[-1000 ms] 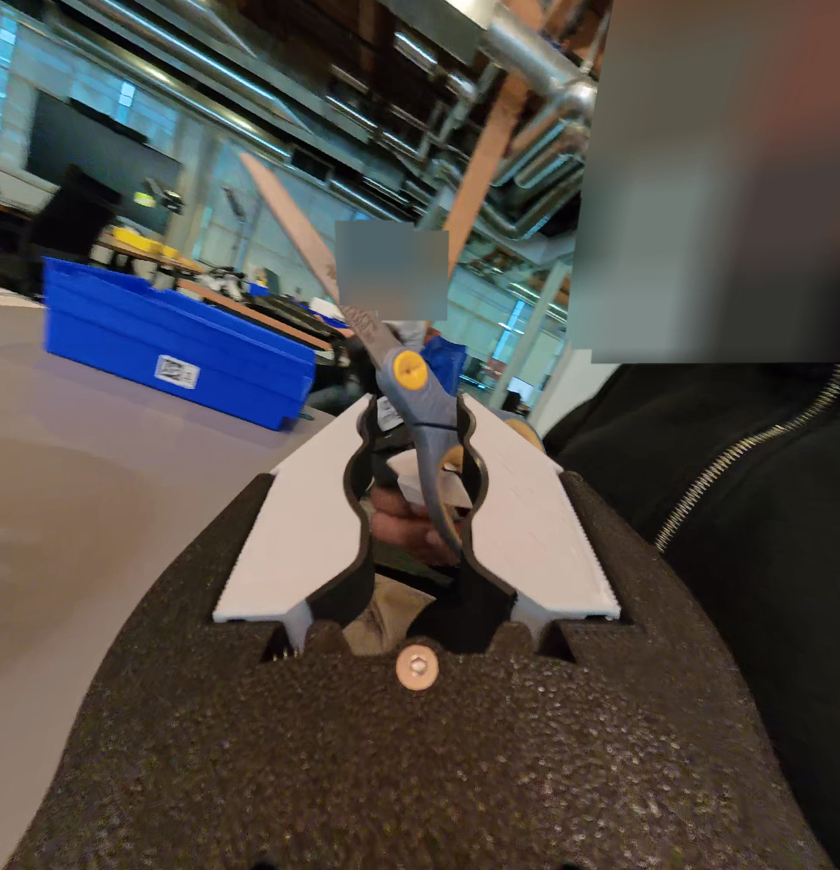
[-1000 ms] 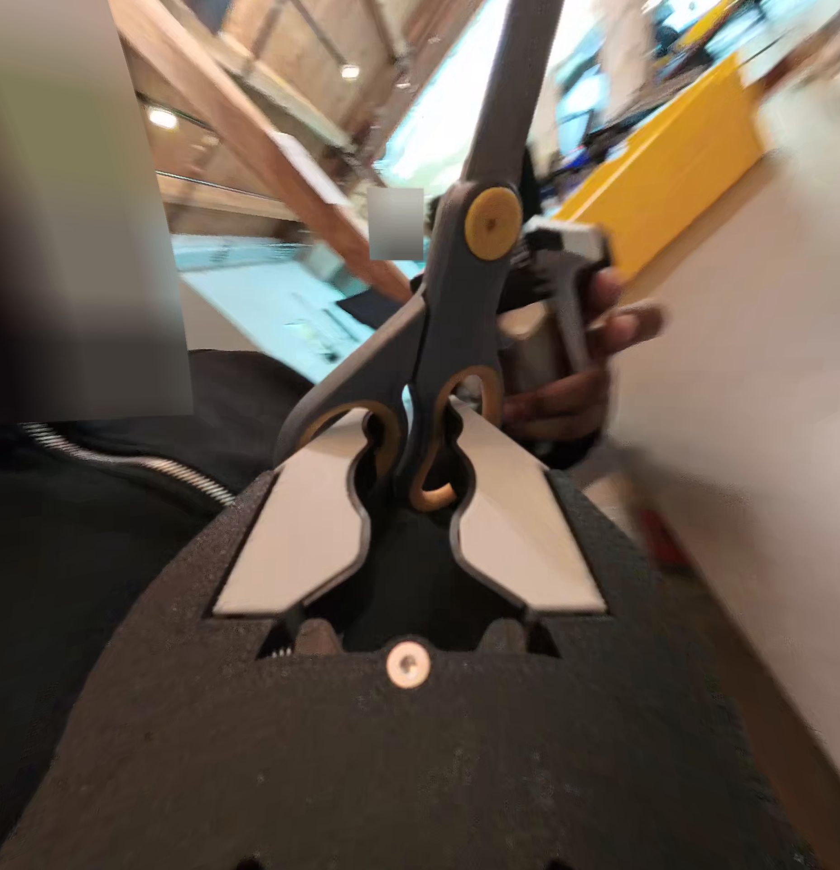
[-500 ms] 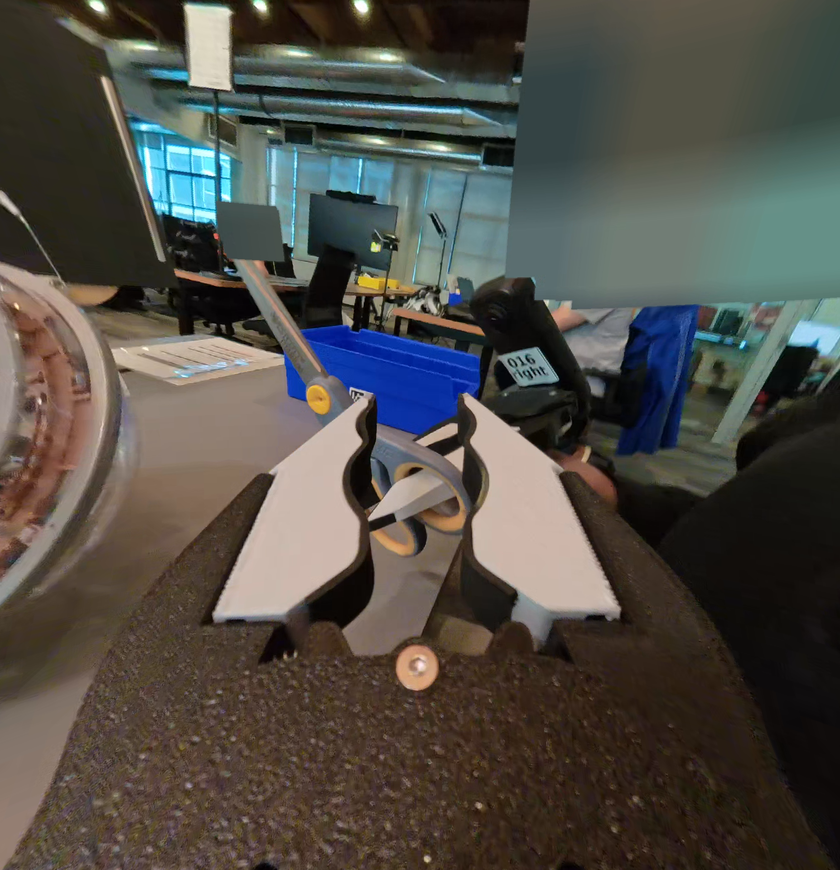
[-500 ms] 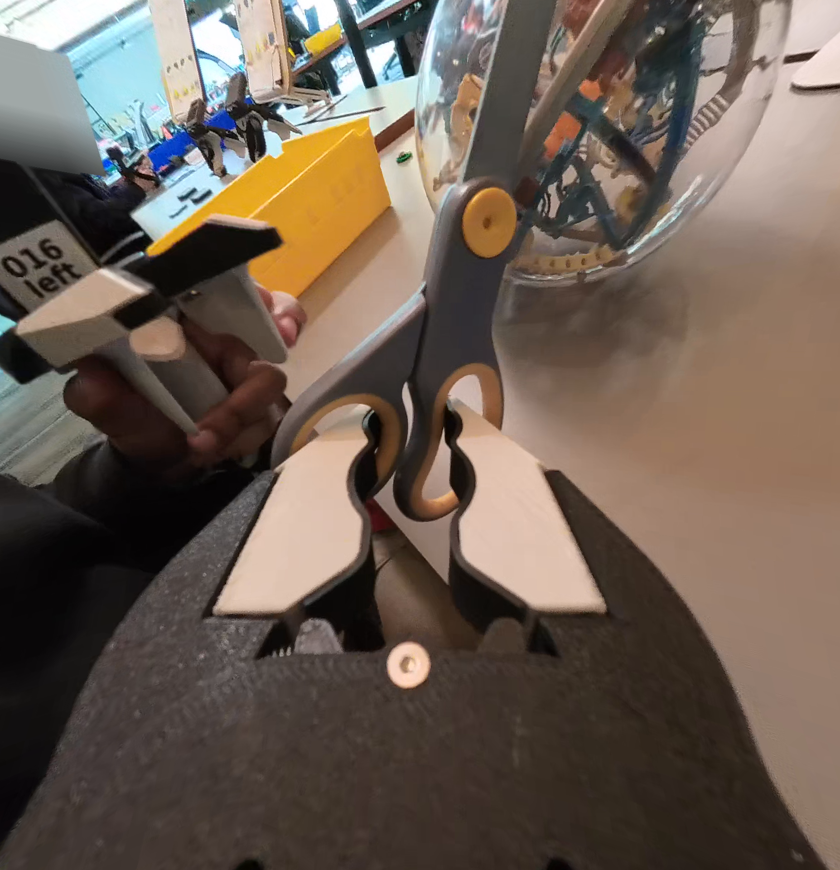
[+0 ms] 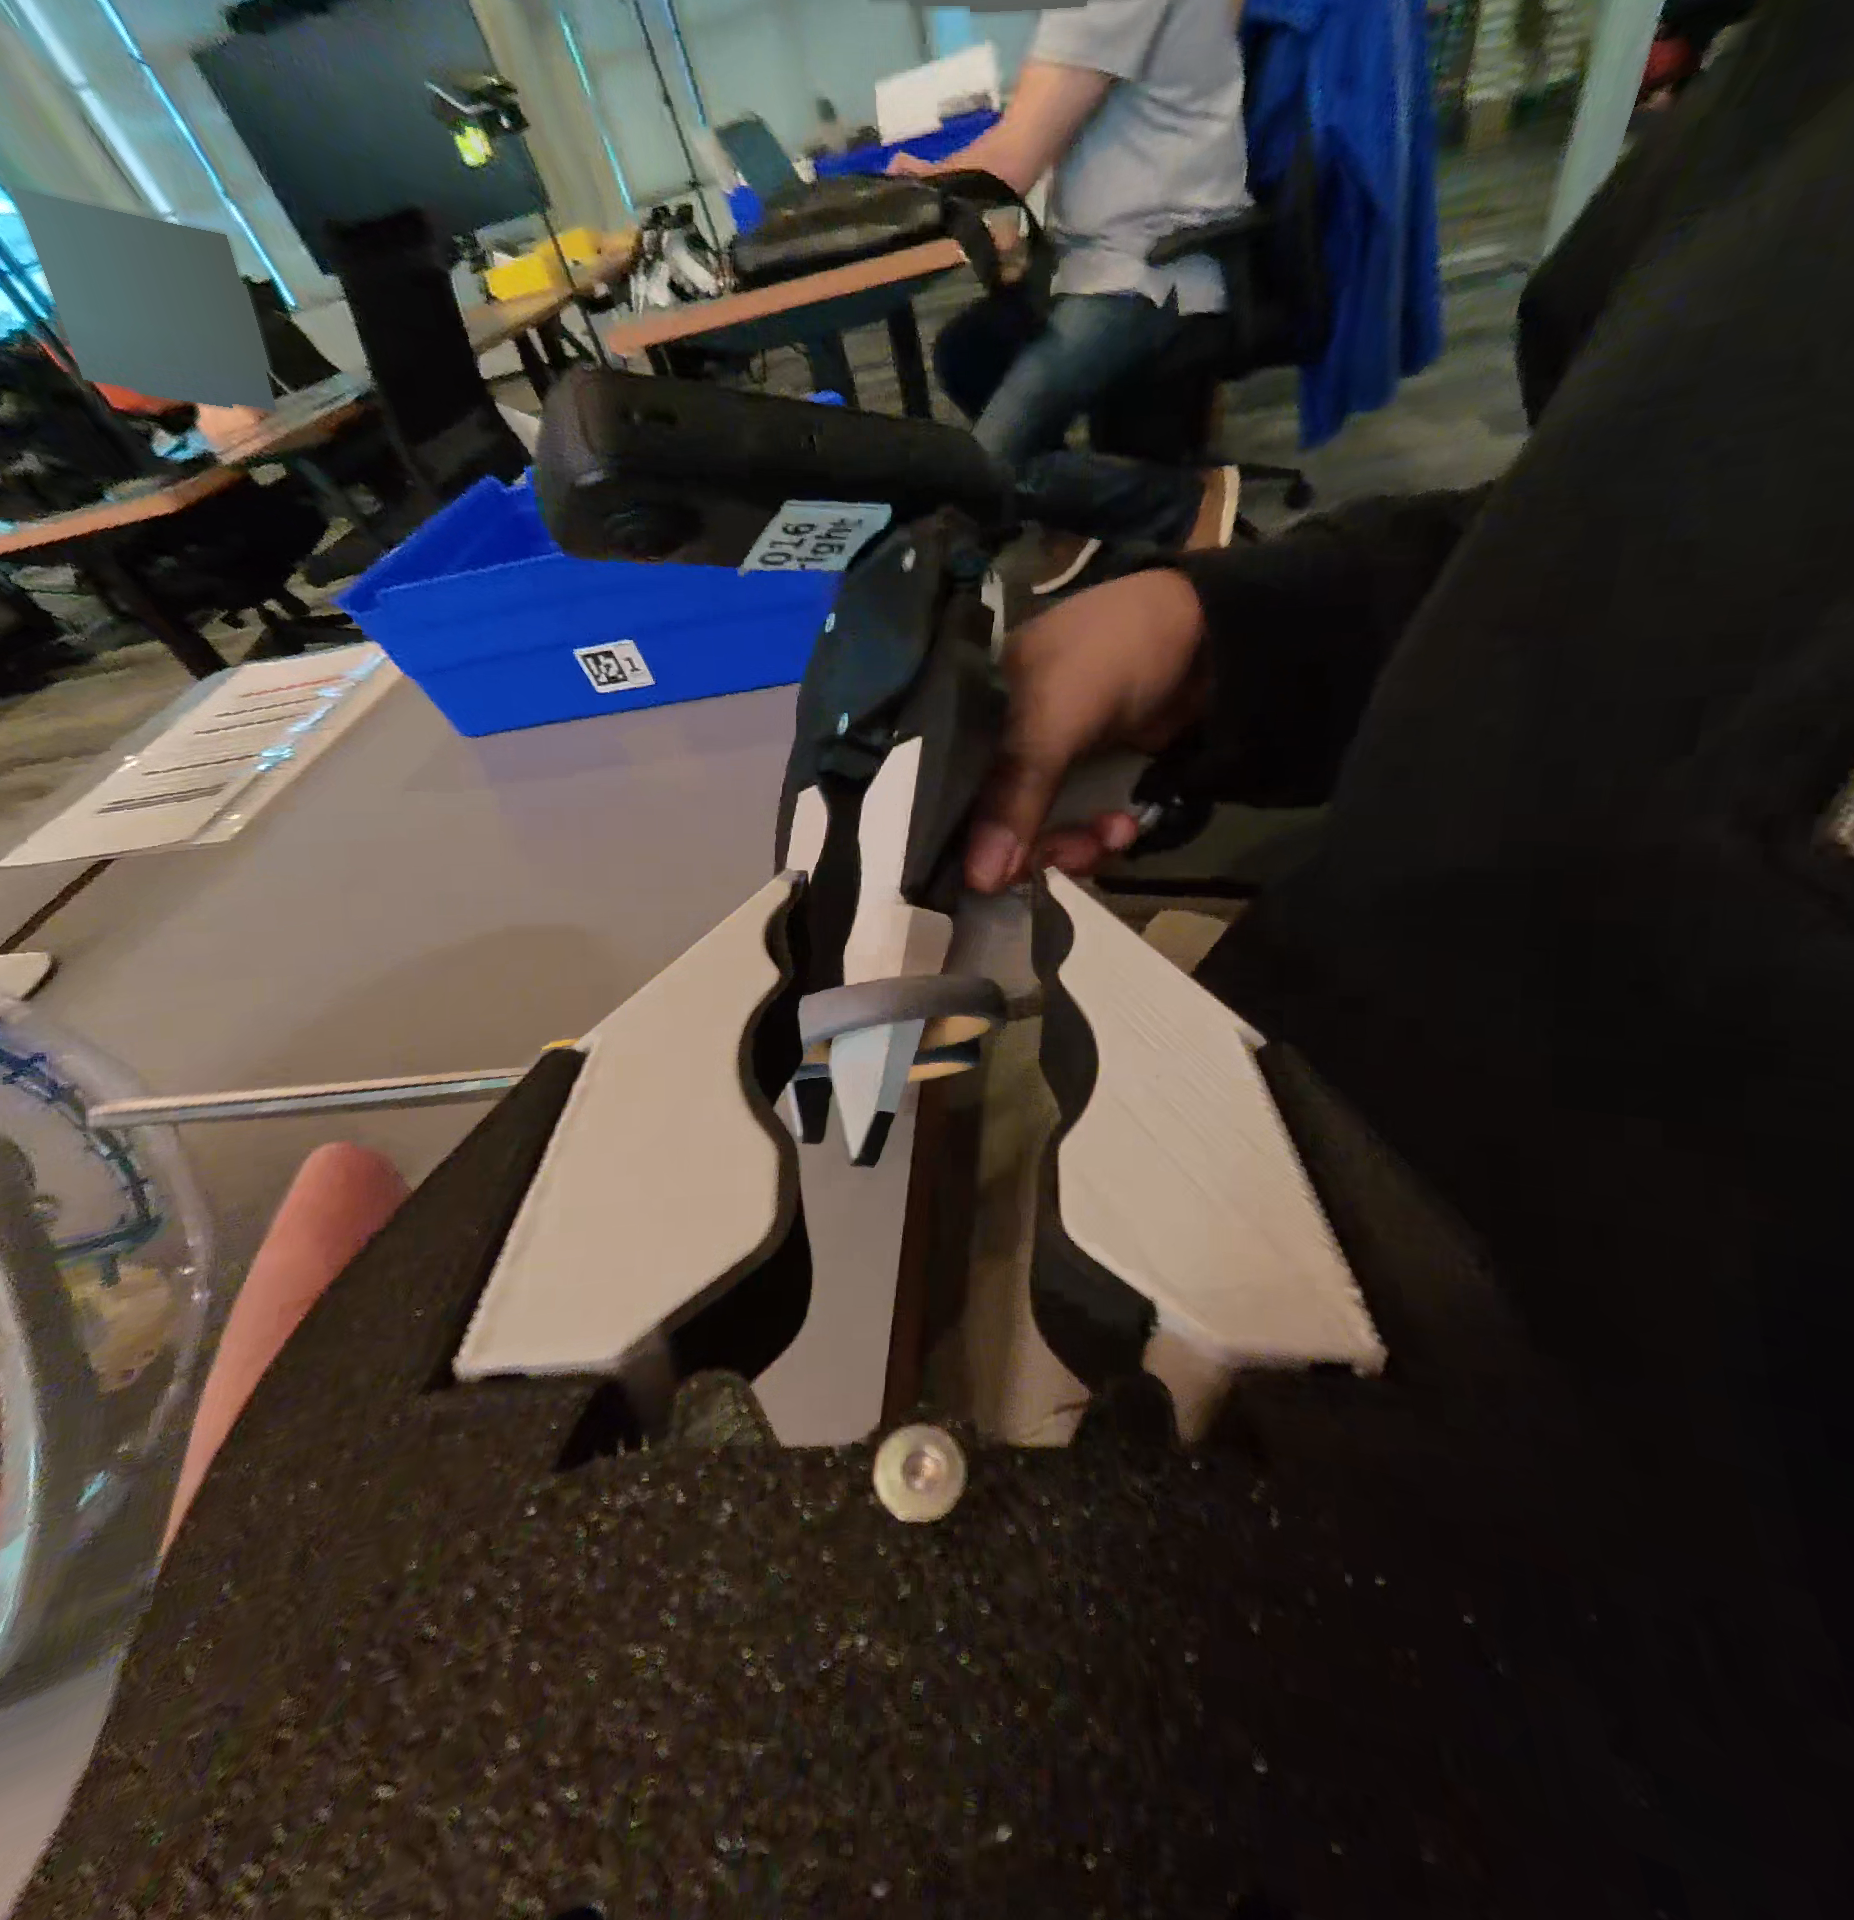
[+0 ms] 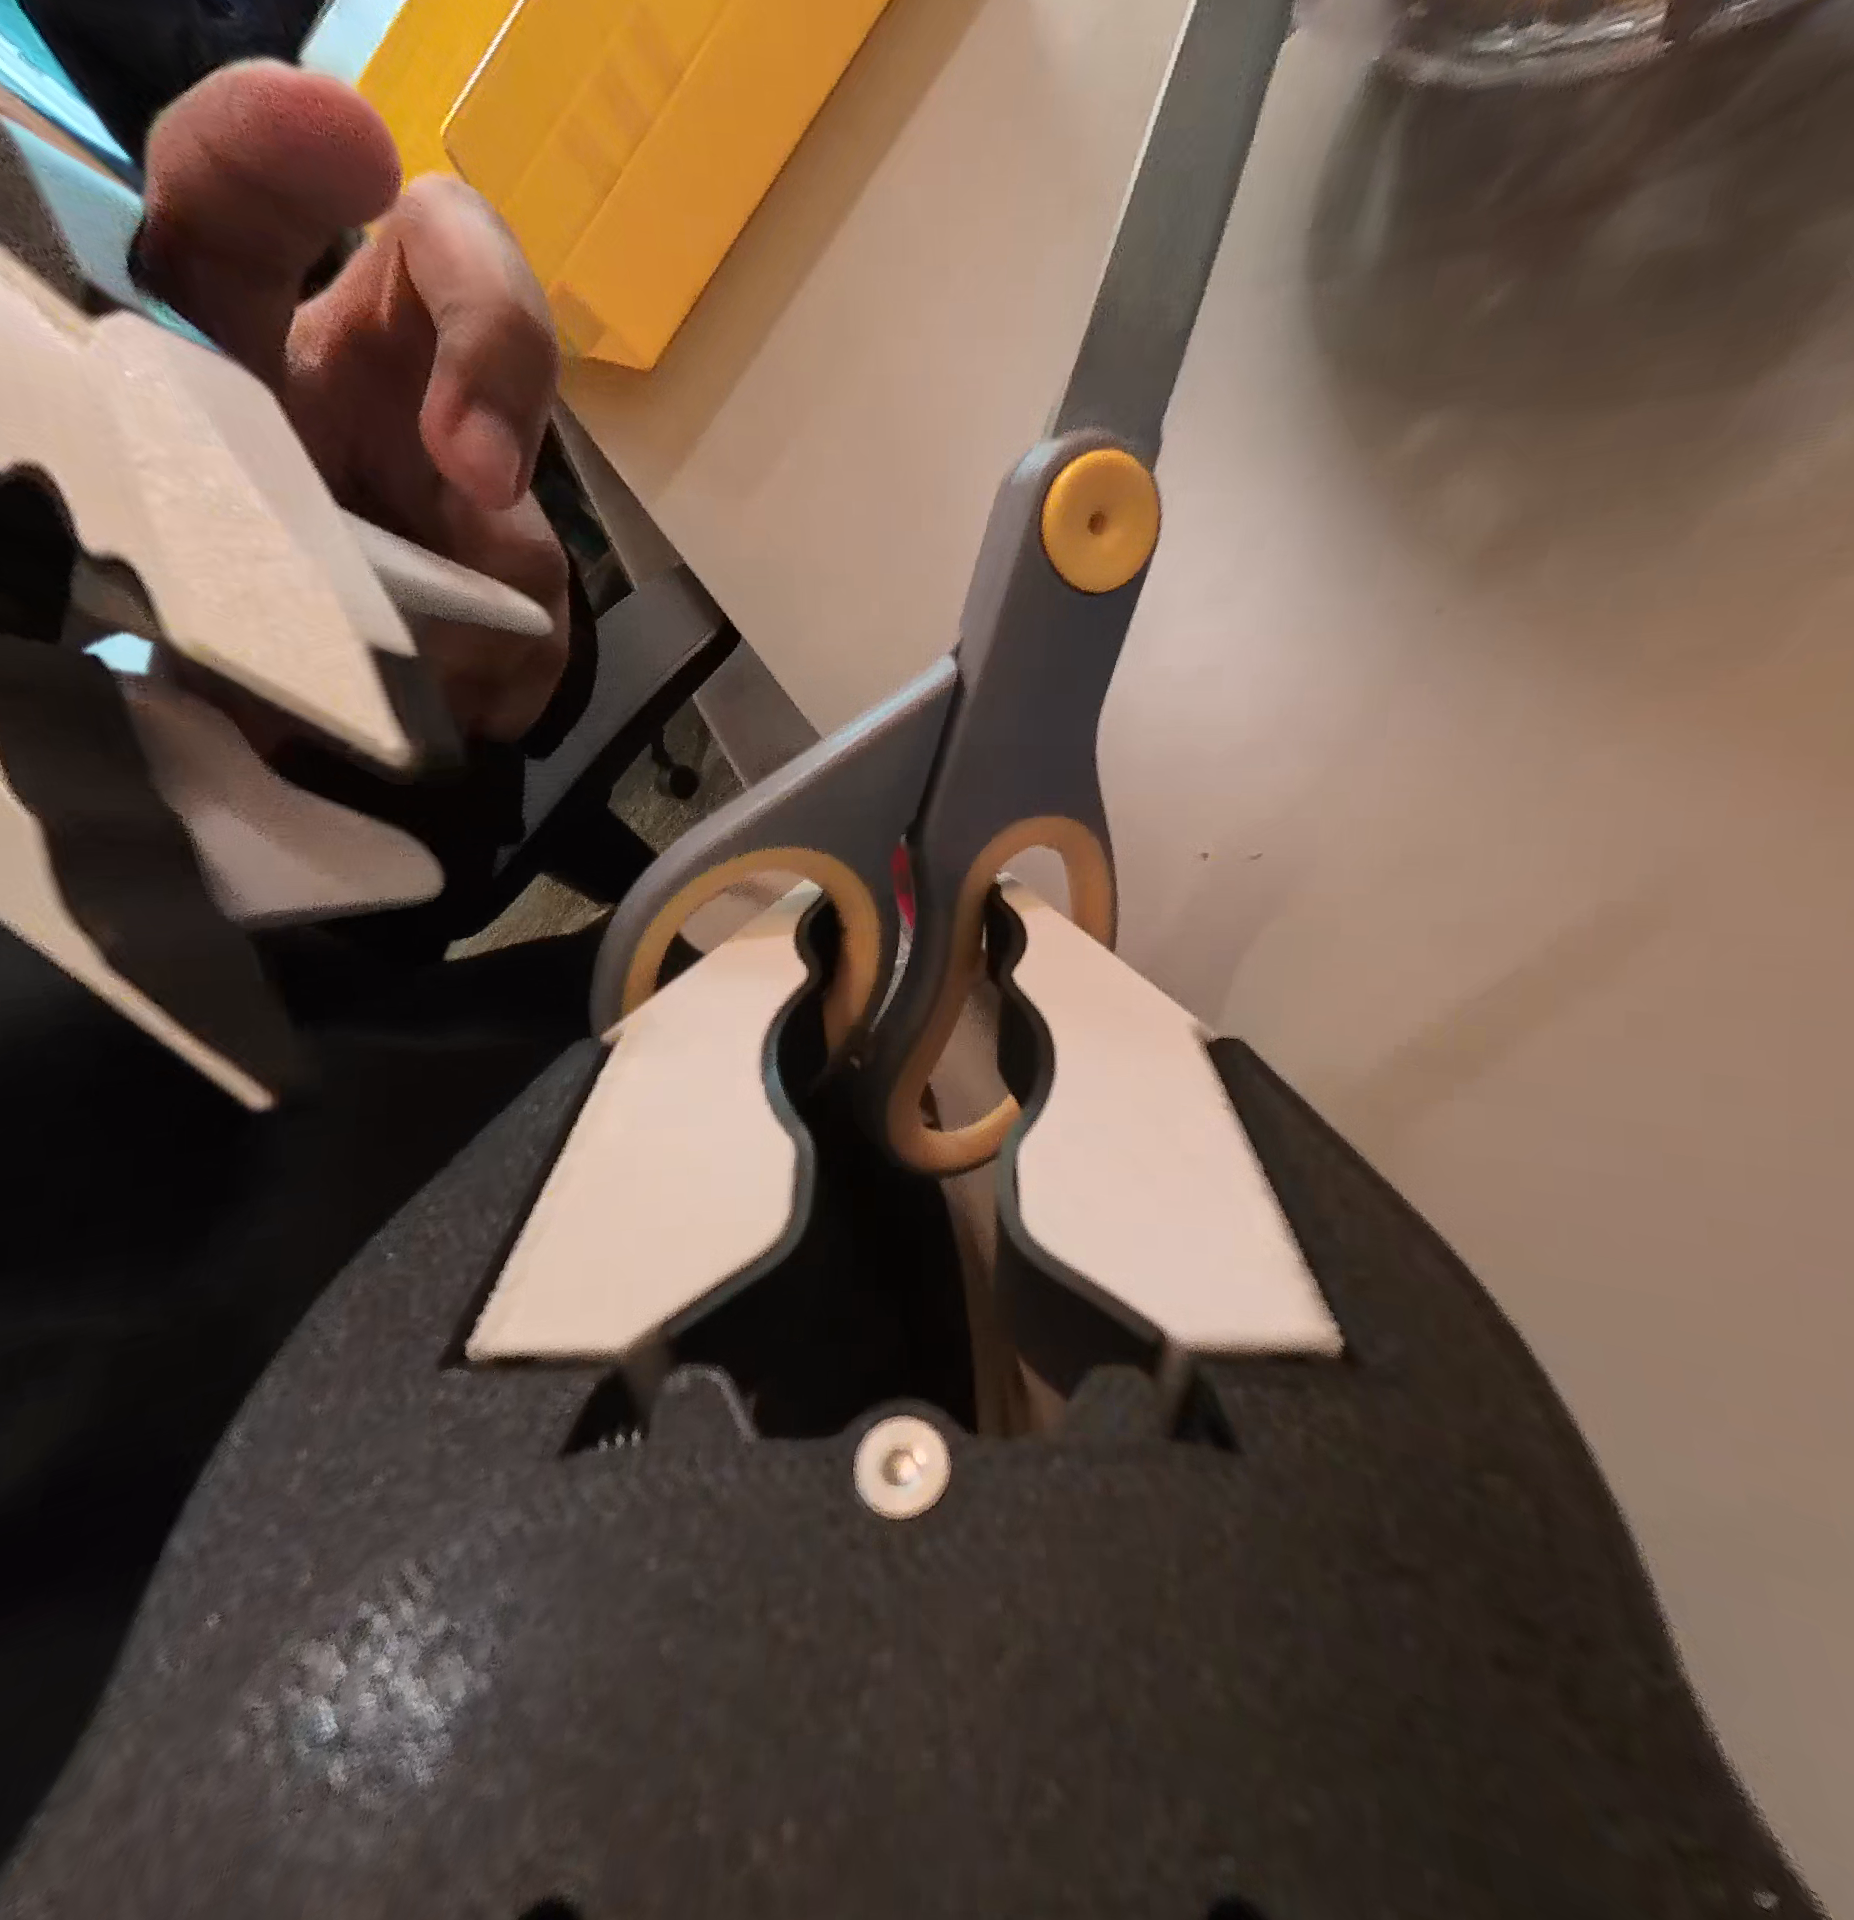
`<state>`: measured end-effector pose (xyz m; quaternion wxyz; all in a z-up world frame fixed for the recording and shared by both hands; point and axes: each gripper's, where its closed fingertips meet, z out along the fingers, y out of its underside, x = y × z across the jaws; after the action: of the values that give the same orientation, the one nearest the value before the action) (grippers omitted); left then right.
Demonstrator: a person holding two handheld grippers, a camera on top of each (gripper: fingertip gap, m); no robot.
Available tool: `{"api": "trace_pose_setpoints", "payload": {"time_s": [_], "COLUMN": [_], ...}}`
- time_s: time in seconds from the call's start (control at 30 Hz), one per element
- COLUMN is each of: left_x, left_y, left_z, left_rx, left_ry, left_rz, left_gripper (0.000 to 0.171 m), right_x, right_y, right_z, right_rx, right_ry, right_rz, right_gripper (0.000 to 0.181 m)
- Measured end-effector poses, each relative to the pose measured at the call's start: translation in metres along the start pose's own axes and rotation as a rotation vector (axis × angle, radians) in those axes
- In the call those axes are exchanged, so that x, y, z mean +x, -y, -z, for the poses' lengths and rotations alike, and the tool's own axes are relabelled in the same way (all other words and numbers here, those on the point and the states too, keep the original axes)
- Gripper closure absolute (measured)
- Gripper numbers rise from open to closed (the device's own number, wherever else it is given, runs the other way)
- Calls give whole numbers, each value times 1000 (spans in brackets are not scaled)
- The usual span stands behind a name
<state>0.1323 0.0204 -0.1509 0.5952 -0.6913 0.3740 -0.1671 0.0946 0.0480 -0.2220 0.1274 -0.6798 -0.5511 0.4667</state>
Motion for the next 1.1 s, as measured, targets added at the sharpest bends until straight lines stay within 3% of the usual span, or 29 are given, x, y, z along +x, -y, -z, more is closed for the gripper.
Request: {"api": "trace_pose_setpoints", "payload": {"time_s": [0.33,0.47,0.67,0.83,1.0,1.1], "left_x": [4,6,10,-3,-19,-30], "left_y": [-39,-42,-23,-10,-7,10], "left_z": [-18,-16,-16,-12,2,9], "left_rx": [-271,-286,-154,-59,-14,108], "left_ry": [42,8,-33,-8,46,77], "left_rz": [-321,-321,-193,-75,-10,109], "left_gripper": [123,146,153,152,164,164], "right_x": [-20,-26,-39,-37,-15,-16], "right_y": [-13,-16,-6,16,57,79], "right_z": [4,13,23,32,76,106], "right_rx": [-106,-124,-71,28,289,497], "right_ry": [120,186,340,382,301,288], "right_rz": [-3,-2,-48,-85,-61,28], "right_gripper": [154,152,147,143,141,136]}}
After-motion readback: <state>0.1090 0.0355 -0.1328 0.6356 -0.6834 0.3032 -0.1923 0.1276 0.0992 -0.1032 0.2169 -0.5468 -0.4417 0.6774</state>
